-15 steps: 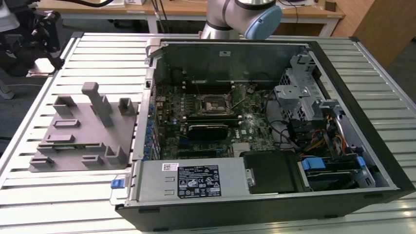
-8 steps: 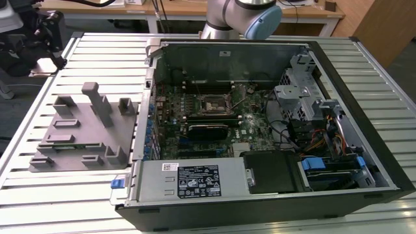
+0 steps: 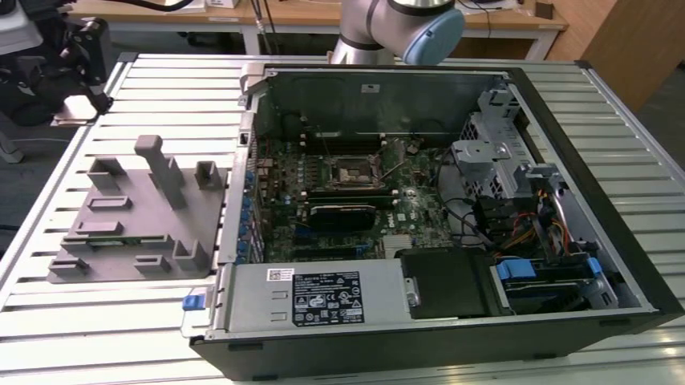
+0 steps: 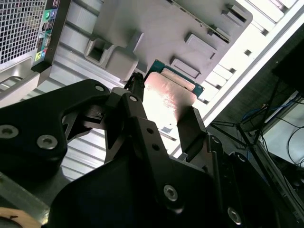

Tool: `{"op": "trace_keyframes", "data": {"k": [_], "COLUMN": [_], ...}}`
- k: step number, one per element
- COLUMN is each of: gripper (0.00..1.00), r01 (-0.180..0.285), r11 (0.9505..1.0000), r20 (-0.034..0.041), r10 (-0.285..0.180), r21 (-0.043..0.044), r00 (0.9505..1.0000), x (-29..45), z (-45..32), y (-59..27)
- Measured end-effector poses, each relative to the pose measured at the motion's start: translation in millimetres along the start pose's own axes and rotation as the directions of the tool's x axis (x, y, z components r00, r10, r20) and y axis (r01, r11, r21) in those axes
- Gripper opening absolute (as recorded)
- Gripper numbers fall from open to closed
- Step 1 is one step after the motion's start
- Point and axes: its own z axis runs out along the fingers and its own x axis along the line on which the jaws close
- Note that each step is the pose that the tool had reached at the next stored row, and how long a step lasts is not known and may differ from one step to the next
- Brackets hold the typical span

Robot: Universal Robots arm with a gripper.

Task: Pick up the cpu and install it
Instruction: 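Pick up the cpu and move it towards the insertion slot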

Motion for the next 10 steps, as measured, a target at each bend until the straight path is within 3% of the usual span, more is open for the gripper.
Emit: {"op": "trace_keyframes", "data": {"k": [10], "gripper": [0.53], "r01": [0.0], "r11": [1.0], "r20": [0.0], "r10": [0.0], "r21": [0.0], "r00": [1.0], "x": [-6.0], "z": [0.1], "y": [0.1]}}
